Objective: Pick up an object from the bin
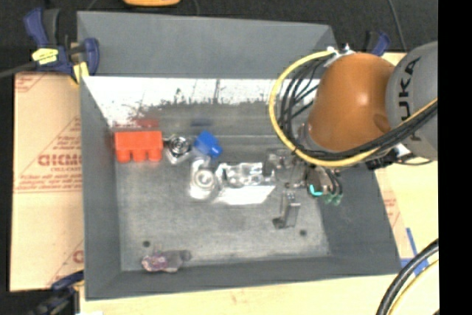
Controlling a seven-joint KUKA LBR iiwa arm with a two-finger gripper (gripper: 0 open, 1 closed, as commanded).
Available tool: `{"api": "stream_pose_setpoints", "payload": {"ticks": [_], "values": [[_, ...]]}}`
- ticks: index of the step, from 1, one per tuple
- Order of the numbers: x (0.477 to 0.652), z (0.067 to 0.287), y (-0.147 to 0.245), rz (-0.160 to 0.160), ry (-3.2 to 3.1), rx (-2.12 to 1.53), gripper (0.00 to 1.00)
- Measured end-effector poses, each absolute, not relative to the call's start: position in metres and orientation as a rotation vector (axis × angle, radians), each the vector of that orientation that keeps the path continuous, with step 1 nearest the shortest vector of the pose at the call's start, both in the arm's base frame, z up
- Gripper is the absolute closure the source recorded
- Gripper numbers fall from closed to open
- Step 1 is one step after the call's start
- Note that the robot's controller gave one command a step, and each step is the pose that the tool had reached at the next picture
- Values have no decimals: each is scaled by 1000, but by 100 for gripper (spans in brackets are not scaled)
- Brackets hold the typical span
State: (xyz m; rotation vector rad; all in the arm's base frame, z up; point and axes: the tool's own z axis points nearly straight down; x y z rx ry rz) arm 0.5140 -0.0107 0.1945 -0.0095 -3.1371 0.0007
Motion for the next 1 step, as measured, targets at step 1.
{"api": "stream_pose_setpoints", "payload": {"ticks": [1], "values": [[583, 154, -11, -1, -3147, -32, 0]]}}
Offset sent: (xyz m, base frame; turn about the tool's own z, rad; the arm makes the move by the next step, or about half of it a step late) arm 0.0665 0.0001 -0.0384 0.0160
